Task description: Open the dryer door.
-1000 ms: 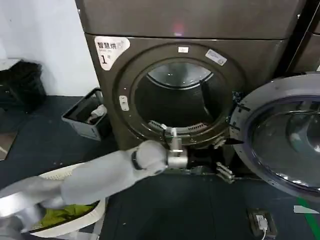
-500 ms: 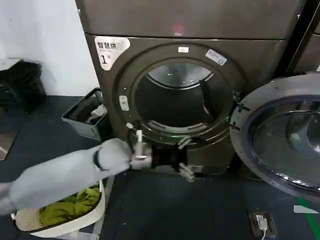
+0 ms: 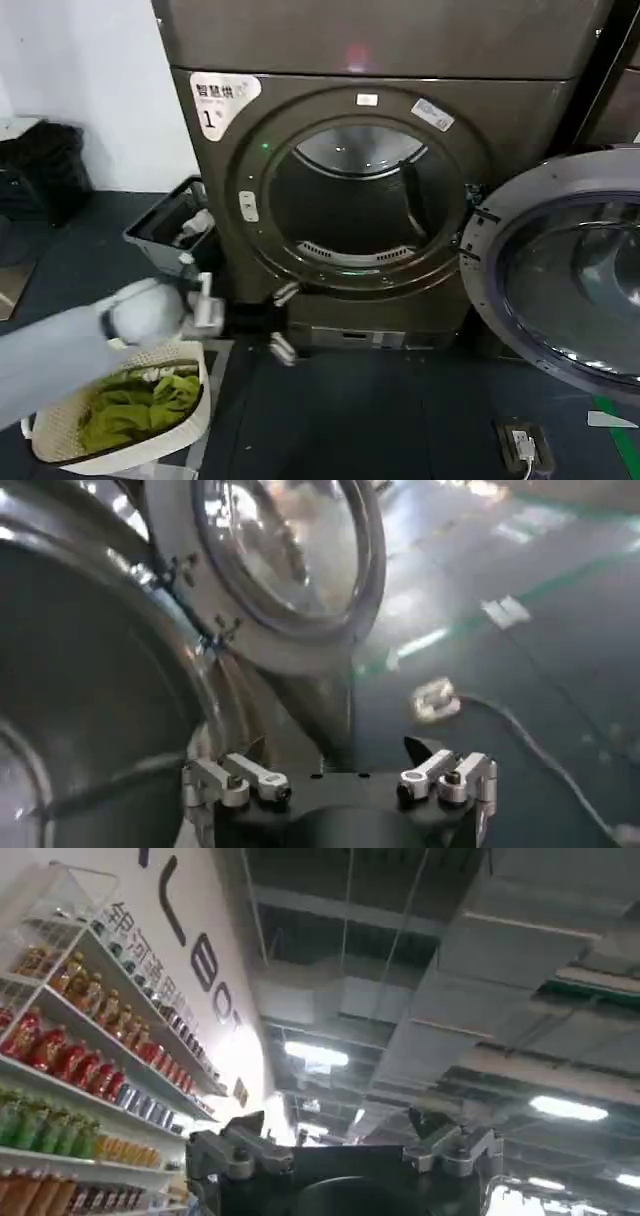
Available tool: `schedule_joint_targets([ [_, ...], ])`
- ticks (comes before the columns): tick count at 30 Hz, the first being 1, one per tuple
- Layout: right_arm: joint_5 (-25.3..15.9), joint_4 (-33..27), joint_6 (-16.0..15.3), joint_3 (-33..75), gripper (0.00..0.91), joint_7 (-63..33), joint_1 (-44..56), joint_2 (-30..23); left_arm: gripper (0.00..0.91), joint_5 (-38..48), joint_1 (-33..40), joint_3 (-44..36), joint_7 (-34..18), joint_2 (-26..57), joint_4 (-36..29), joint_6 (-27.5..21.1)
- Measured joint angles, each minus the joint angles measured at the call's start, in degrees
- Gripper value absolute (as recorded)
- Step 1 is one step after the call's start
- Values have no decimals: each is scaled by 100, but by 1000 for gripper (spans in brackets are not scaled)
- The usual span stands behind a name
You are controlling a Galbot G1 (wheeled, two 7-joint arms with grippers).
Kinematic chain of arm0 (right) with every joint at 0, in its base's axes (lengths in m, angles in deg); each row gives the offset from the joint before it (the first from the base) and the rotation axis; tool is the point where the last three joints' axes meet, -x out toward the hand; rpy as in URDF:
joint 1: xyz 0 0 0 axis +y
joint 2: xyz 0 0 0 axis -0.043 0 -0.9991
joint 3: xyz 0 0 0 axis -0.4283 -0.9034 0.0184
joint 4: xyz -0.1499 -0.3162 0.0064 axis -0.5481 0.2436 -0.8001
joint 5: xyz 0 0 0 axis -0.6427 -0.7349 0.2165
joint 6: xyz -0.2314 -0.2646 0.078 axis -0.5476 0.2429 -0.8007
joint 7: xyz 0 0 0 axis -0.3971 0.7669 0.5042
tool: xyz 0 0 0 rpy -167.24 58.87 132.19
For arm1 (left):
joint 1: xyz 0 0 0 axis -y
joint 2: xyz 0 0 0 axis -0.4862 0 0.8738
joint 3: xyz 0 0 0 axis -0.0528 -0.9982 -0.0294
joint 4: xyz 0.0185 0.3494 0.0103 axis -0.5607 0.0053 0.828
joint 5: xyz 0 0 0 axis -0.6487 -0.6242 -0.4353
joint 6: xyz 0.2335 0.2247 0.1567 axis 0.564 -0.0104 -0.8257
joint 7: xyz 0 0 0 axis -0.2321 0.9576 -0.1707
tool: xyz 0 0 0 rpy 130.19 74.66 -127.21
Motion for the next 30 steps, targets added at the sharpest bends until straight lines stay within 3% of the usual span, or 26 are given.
schedule_joint_targets([
  [12,-55,-131,84,-124,907,2,-137,75,907,-780,-1876,1694,282,1243,299,251],
  [30,-59,-246,130,-179,907,1,-242,102,907,-968,-2668,1952,149,2455,797,575],
])
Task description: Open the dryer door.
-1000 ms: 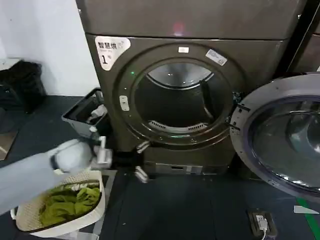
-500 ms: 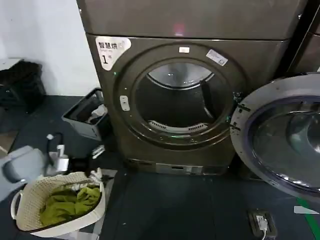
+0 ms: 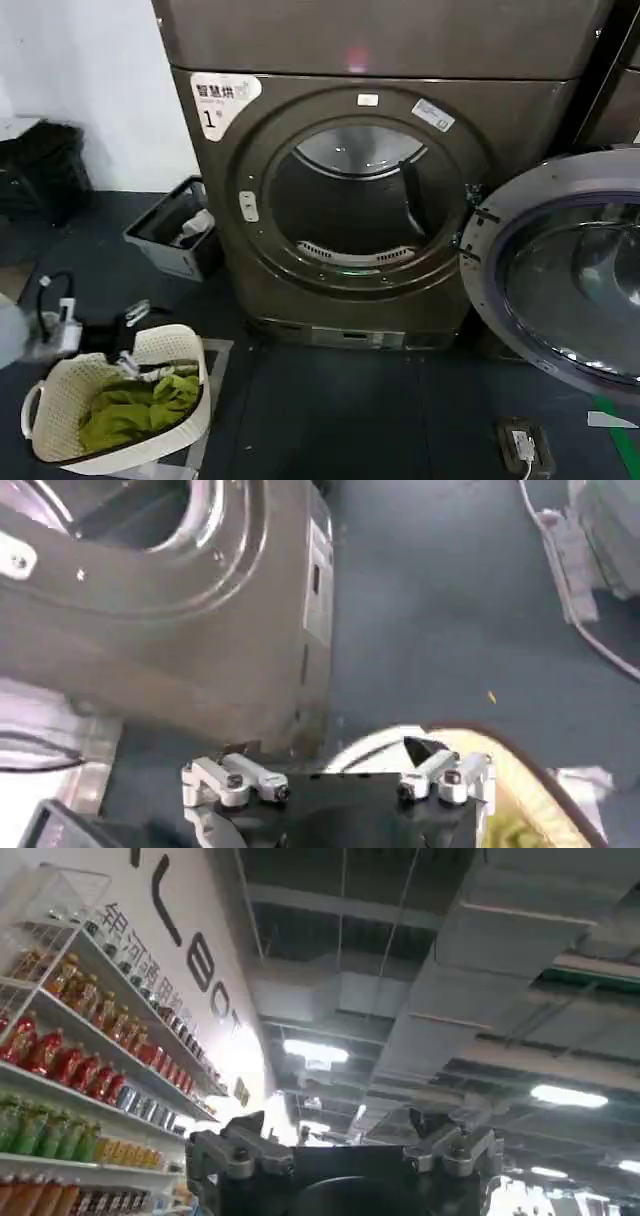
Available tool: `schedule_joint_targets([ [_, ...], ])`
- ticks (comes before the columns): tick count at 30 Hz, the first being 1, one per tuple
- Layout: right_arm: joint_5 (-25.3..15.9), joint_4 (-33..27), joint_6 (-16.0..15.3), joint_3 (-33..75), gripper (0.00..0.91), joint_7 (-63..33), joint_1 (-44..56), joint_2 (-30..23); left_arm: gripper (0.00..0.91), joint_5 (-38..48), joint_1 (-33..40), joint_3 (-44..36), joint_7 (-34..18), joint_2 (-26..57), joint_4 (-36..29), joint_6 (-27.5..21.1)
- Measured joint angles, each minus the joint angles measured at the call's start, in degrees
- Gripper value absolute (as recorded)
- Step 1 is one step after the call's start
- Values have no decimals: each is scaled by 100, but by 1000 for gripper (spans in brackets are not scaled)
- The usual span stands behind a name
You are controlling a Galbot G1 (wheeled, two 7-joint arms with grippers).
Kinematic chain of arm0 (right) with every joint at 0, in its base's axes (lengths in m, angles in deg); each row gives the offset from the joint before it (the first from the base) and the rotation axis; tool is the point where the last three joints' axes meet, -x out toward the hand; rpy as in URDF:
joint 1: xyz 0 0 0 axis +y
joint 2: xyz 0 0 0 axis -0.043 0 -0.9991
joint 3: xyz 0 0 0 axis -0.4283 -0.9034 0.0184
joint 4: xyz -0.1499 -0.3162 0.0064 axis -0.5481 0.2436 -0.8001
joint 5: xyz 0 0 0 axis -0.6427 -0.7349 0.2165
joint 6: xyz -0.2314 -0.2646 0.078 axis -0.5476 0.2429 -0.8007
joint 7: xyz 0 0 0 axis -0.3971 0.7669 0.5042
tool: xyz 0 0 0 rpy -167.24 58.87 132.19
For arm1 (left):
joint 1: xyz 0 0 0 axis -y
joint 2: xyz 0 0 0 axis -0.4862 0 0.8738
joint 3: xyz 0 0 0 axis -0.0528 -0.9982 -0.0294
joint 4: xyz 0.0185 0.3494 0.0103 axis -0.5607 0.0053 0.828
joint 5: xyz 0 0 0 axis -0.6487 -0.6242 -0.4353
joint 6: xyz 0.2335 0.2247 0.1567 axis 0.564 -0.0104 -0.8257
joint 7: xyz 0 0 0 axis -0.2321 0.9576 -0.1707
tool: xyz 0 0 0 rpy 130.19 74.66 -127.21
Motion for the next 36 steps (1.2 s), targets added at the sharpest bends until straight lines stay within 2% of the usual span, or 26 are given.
schedule_joint_targets([
  [17,-25,-34,29,3,907,-2,43,5,907,10,-320,-10,-16,493,316,409],
  [24,-29,-51,39,-70,907,-3,-12,9,907,-7,-285,-307,1,690,402,481],
  [36,-52,-60,61,-155,907,-4,-97,-10,907,-71,-262,-771,-7,780,908,660],
])
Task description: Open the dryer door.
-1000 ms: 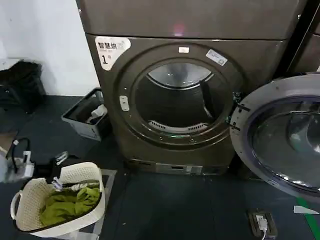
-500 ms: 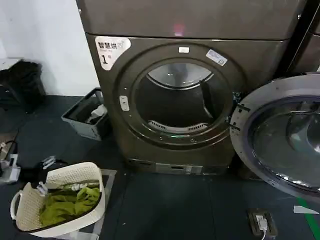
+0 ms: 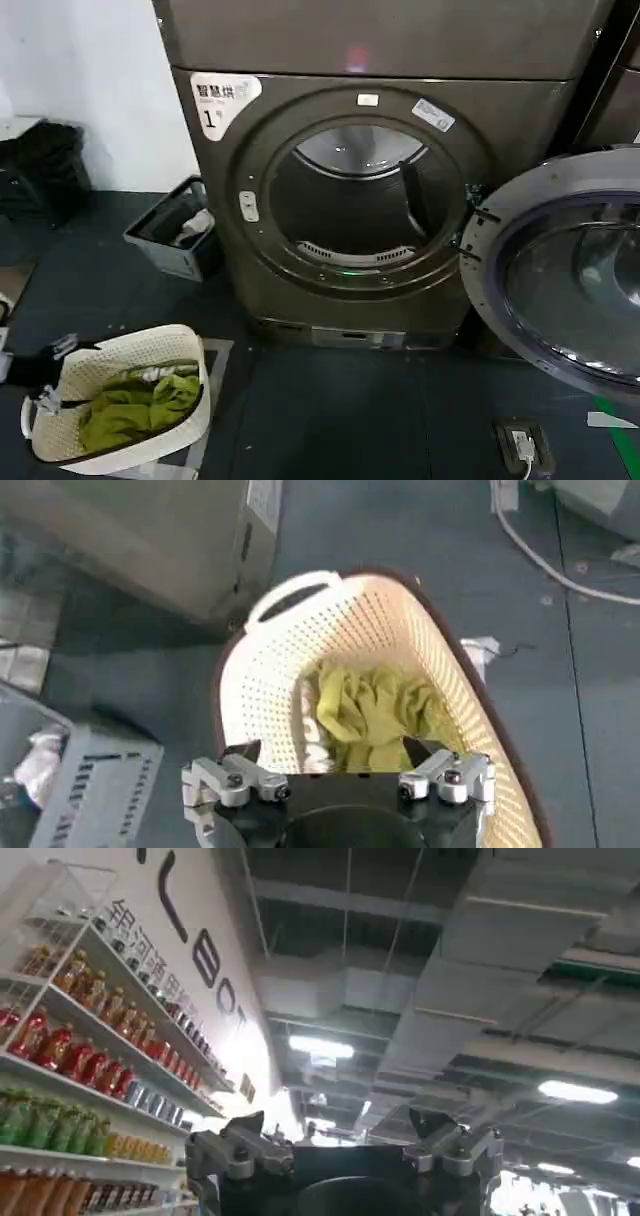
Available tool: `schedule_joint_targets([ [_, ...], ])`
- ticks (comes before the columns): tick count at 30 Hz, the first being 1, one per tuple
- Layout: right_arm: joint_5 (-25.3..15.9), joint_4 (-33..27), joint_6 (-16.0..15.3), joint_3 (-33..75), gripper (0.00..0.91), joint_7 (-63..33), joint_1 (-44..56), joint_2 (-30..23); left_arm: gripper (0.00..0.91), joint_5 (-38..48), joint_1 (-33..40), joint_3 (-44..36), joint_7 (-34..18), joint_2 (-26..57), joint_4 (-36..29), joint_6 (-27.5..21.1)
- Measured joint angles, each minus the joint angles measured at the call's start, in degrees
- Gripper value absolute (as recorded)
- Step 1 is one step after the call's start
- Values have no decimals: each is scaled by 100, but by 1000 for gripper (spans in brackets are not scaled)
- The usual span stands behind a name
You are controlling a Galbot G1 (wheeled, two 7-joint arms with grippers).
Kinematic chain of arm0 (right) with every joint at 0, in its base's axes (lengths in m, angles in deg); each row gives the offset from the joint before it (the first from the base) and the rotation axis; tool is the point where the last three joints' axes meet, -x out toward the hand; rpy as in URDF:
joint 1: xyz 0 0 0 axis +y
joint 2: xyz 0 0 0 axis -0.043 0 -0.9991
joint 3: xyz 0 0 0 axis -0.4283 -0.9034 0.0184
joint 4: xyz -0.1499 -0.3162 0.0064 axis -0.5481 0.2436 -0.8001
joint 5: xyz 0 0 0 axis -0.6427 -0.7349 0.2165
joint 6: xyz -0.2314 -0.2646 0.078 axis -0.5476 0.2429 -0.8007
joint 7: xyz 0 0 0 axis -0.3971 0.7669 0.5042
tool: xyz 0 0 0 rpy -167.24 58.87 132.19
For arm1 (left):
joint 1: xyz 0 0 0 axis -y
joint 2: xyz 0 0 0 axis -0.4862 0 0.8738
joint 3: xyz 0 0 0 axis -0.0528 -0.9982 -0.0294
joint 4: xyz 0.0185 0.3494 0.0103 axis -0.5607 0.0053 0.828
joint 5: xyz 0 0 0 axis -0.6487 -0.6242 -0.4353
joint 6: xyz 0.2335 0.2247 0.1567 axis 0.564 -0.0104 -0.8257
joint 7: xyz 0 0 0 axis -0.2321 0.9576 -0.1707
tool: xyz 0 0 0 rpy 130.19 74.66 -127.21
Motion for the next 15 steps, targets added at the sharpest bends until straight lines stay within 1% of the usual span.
schedule_joint_targets([
  [4,0,-9,8,3,907,0,3,0,907,-35,20,-65,8,-7,174,29],
  [15,1,-7,23,14,907,0,16,0,907,-28,29,-86,5,-2,262,24],
])
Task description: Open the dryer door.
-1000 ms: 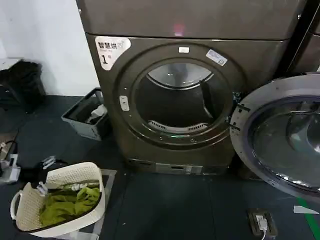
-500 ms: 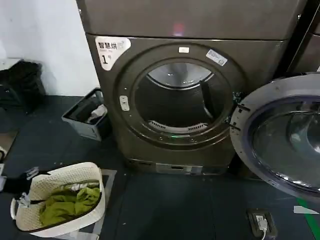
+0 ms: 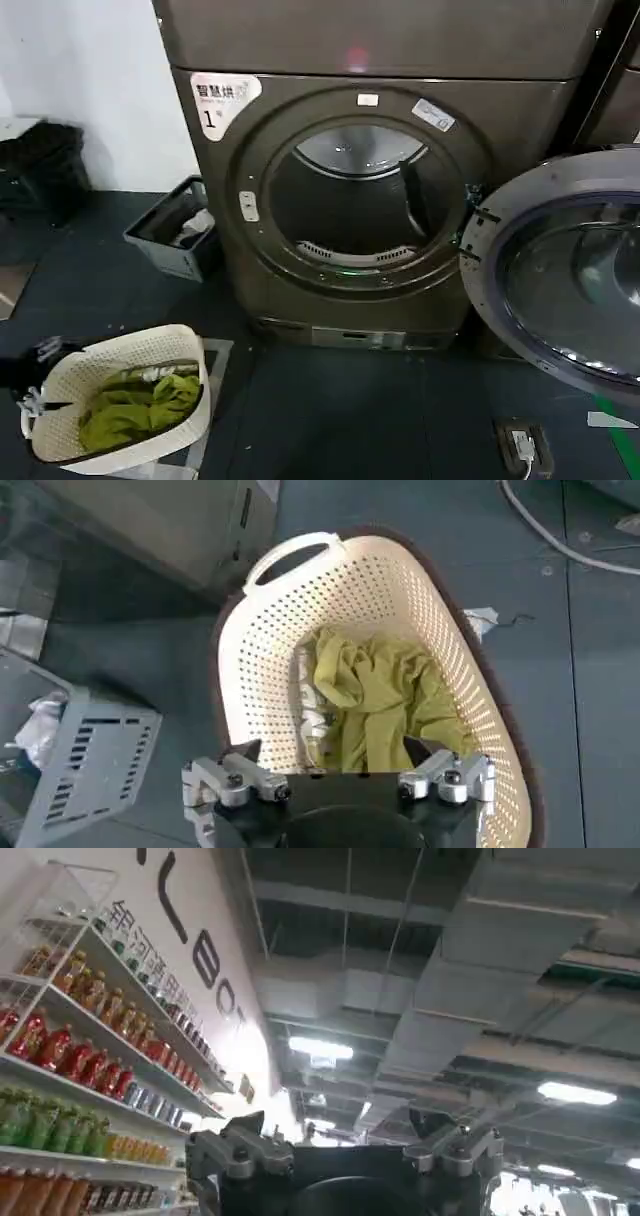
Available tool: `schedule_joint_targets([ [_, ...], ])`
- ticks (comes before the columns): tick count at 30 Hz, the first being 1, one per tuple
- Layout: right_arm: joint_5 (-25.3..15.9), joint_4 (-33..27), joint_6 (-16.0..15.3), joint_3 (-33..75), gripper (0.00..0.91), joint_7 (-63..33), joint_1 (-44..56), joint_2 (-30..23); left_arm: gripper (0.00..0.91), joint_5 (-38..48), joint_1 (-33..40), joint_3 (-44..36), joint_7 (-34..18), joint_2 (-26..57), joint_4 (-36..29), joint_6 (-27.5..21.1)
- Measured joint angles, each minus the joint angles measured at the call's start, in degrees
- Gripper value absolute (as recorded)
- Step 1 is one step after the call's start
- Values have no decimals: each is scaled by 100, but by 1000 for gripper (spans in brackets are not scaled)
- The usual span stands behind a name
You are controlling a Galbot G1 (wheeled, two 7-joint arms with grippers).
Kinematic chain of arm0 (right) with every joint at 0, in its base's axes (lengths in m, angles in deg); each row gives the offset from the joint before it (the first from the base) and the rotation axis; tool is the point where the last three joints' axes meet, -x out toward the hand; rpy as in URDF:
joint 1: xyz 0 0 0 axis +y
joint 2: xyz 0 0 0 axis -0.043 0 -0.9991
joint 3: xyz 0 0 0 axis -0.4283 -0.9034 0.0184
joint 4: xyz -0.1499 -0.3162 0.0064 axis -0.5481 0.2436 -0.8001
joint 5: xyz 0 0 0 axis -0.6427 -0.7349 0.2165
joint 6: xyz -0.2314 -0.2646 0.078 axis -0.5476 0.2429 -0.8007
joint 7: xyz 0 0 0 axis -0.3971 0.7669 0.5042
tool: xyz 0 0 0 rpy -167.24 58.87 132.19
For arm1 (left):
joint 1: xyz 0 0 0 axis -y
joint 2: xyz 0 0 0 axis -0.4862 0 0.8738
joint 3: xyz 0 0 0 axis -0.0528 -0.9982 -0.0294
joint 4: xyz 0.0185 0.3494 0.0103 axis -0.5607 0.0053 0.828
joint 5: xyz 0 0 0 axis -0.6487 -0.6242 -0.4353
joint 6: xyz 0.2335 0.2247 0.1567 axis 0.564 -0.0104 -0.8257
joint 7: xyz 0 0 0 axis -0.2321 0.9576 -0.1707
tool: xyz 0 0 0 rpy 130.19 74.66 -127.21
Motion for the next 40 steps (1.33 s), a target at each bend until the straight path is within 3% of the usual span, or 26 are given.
schedule_joint_targets([
  [40,8,-5,1,10,907,2,17,36,907,62,-11,-55,26,50,2,224],
])
